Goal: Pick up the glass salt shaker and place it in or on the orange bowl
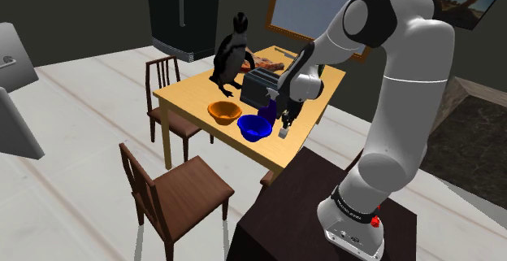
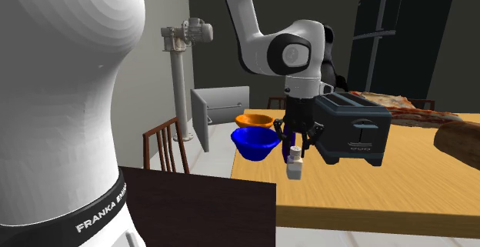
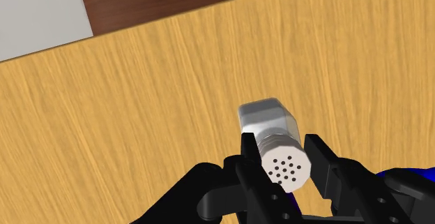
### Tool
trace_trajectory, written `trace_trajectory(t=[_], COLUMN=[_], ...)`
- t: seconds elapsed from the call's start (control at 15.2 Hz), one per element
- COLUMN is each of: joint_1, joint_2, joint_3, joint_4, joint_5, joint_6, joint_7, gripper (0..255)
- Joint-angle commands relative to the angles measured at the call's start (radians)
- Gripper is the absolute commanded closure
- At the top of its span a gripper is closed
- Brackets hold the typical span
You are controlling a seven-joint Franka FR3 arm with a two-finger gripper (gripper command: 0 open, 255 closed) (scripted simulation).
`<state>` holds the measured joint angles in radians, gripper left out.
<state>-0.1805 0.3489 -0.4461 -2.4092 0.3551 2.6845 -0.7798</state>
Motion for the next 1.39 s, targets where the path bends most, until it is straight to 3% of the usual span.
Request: trace_trajectory(t=[0.0,0.66,1.32], joint_1=[0.013,0.073,0.096], joint_2=[-0.026,-0.17,-0.307], joint_3=[-0.019,-0.105,-0.141], joint_4=[-0.006,-0.016,0.001], joint_5=[-0.025,-0.177,-0.312], joint_6=[-0.018,-0.131,-0.259], joint_7=[0.017,0.125,0.222], gripper=[255,255,255])
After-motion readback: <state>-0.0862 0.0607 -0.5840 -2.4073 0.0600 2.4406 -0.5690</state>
